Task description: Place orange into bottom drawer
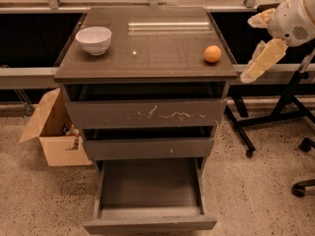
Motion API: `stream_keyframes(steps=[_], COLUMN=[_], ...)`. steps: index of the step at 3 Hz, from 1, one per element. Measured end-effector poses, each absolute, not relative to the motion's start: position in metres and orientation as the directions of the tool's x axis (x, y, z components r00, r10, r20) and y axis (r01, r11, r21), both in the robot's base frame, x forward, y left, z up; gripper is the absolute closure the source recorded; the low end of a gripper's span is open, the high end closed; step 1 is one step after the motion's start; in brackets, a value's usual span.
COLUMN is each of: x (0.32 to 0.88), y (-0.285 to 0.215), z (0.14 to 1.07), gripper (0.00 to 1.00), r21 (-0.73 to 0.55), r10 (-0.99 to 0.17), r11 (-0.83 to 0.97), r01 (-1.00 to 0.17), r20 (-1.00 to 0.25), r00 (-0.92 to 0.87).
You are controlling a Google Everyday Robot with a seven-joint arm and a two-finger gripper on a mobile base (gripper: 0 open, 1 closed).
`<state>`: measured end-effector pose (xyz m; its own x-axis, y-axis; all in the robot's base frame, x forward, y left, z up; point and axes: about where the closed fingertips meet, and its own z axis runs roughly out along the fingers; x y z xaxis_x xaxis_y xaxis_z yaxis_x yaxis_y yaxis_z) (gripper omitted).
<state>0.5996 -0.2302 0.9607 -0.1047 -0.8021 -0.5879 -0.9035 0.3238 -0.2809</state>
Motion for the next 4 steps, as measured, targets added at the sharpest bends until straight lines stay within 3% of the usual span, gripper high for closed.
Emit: stream_keyframes(steps=[2,4], x=[0.649,0.710], y=[-0.214,-0.203], z=[0.937,0.903], gripper=[0.00,0.00], r21=[-0.275,-0.187], r10=[-0.740,-0.590], r11=[0.354,0.478], r01=[-0.894,-0.858], r20=[-0.667,-0.792], r00=[-0.088,-0.156])
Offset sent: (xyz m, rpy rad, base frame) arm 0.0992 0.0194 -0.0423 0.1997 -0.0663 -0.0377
